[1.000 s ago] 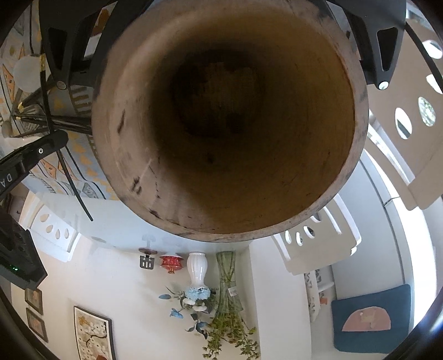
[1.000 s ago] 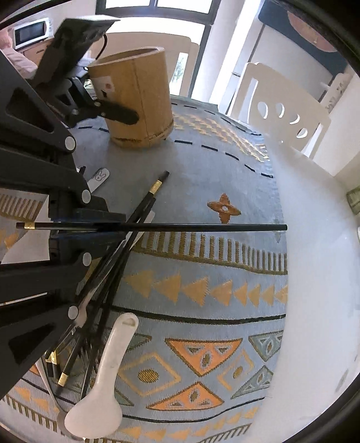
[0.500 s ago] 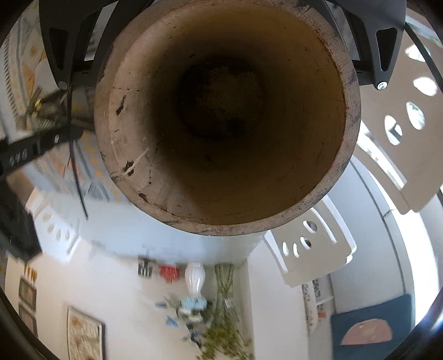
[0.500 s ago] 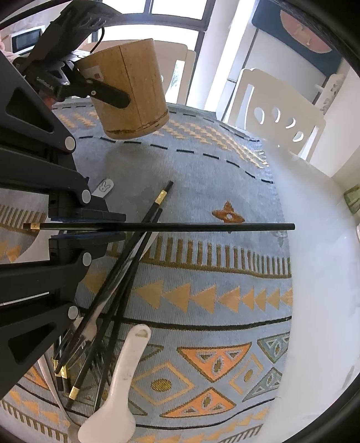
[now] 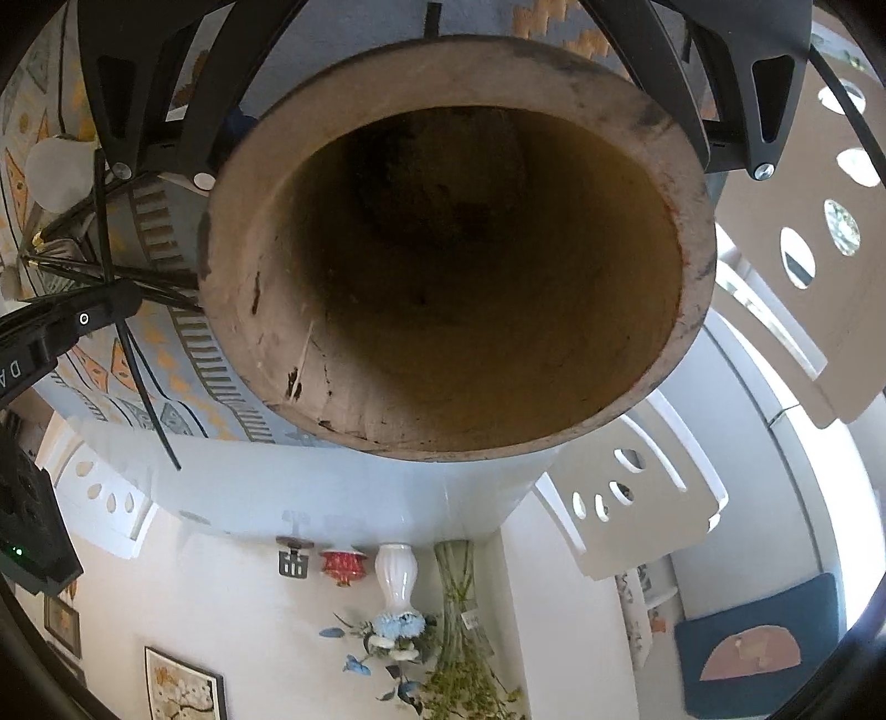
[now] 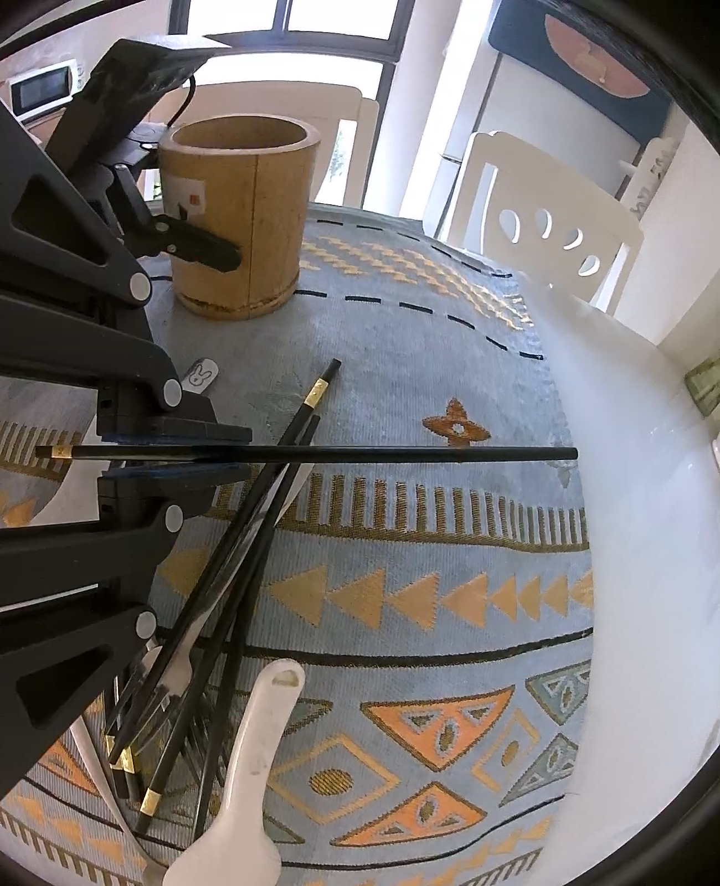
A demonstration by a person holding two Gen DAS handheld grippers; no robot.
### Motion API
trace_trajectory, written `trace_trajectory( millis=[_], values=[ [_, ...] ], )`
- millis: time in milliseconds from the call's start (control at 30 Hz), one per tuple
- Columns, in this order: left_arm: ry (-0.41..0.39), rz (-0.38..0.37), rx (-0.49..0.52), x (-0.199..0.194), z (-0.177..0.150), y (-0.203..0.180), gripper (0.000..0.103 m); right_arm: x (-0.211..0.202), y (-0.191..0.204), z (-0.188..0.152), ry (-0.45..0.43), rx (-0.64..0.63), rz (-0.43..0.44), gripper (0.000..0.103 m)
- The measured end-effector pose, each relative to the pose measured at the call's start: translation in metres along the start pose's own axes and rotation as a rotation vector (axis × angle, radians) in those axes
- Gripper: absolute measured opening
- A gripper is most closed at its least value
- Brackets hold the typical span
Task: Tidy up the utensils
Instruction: 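Raise the black chopstick with the right gripper toward the held wooden holder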
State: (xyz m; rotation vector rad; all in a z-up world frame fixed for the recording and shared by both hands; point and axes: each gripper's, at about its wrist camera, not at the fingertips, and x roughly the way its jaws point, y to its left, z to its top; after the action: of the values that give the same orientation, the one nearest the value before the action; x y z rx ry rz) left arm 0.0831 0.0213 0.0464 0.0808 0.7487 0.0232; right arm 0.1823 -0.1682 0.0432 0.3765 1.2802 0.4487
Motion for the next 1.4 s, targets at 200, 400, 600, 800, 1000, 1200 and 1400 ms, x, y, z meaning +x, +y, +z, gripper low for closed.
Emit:
trace_trajectory(
  millis=[200,400,600,800,1000,1200,1400],
  values=[
    [0.061,-0.046,-0.039,-0.007,0.007,0.007,0.096,-0.008,0.004,0.0,-0.047,-0.004,0.02,0.005],
    [0.1,-0.072,-0.046,-0.029,0.014,0.008,0.096,-0.024,0.014,0.002,-0.078,-0.025,0.047,0.005],
    [0.13,-0.1,0.0,-0.055,0.016,0.005,0.096,-0.031,0.01,-0.004,-0.087,-0.002,0.07,0.005],
    [0.188,-0.092,0.083,-0.048,-0.001,-0.005,0.096,-0.032,0.006,-0.015,-0.078,0.016,0.083,0.005],
    [0.006,-0.024,0.02,-0.043,-0.033,0.0,0.097,-0.039,0.018,-0.021,-0.096,-0.011,0.06,0.005],
    [-0.157,-0.009,0.043,-0.049,-0.054,-0.002,0.098,-0.06,0.042,-0.032,-0.149,-0.077,0.062,0.005],
    [-0.13,-0.01,0.052,-0.041,-0.055,-0.004,0.1,-0.104,0.077,-0.05,-0.263,-0.166,0.054,0.005]
  ],
)
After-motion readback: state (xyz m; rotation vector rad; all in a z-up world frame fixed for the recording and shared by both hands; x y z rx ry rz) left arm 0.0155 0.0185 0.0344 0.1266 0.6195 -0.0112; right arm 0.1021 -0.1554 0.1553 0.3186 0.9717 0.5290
